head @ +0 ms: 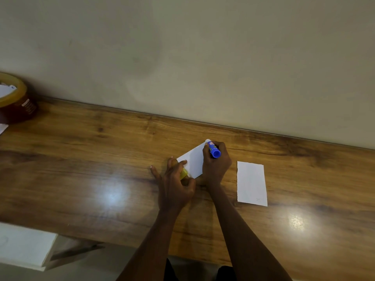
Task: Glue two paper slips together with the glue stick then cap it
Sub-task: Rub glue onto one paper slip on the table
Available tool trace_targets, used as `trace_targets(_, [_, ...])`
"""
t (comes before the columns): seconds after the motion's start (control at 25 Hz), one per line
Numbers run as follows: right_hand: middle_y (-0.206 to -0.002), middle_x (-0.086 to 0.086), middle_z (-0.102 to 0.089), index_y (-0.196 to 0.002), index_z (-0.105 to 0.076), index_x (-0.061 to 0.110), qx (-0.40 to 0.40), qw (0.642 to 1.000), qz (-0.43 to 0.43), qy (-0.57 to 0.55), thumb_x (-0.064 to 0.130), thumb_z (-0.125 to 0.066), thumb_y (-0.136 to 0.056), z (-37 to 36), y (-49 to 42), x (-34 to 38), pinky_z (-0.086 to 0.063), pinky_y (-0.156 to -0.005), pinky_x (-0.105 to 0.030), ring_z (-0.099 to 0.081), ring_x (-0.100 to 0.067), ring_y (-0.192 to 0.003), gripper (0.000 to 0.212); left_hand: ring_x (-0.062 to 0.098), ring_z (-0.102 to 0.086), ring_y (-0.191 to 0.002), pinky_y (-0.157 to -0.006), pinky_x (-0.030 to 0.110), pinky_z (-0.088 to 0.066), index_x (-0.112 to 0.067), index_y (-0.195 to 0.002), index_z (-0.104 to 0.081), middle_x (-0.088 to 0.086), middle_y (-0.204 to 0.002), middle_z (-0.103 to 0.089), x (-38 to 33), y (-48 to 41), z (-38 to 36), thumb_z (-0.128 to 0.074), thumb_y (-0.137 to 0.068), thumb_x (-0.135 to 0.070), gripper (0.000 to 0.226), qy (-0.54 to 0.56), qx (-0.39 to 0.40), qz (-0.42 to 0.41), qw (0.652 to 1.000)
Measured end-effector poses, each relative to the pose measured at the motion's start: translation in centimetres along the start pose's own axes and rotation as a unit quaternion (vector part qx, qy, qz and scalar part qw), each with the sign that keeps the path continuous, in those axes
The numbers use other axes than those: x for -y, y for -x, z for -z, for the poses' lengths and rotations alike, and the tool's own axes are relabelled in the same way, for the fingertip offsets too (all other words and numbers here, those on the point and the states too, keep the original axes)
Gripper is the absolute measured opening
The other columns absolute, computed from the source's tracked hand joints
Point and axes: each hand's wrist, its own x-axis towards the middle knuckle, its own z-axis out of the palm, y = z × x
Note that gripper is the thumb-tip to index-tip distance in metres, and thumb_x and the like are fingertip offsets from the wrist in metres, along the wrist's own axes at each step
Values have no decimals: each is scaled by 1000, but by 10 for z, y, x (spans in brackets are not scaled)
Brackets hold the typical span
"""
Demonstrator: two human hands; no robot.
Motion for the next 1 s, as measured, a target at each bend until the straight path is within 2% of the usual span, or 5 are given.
trace_targets(0.16, [-106, -24, -65, -111, -55, -4, -9, 1000, 4, -28, 7, -62, -81, 9, 4, 9, -50, -80, -31, -62, -33, -89, 33, 27, -32, -135, -109, 51, 17, -14, -121, -49, 16, -139, -45, 1, 0, -1, -48, -70, -35, 56, -5, 3, 3, 1000])
trace_targets(0.32, [-118, -20, -62, -117, -53, 6, 109, 976, 80, 168, 4, -62, -79, 16, 27, 2, -43, -95, -44, -57, -33, -106, 40, 23, -26, -138, -110, 55, 16, -16, -123, -48, 14, -141, -44, 1, -1, -1, -45, -70, -35, 56, 7, 12, 0, 1000])
trace_targets(0.56, [-128, -12, -55, -121, -46, 16, 333, 892, 150, 266, -11, -59, -71, 24, -5, 11, -22, -111, -38, -44, -27, -123, 58, 18, -12, -138, -109, 57, 13, -17, -126, -46, 13, -138, -47, -1, 2, 1, -46, -73, -27, 54, 42, 2, -38, 998])
trace_targets(0.76, [-135, -10, -50, -120, -50, 14, 530, 789, 175, 256, -19, -56, -66, 34, -36, 16, -31, -102, -33, -41, -27, -125, 63, 11, -1, -134, -109, 57, 15, -18, -128, -43, 12, -143, -41, -2, 1, 2, -41, -74, -29, 56, 25, 20, -34, 999])
trace_targets(1.0, [-70, -2, -61, -96, -61, 0, 248, 965, 67, -56, 18, -58, -83, 20, -18, 22, -41, -56, -7, -56, -7, -58, 22, 21, -16, -141, -108, 55, 18, -17, -127, -45, 10, -139, -47, -6, 0, 3, -38, -75, -33, 54, 5, 29, -9, 1000])
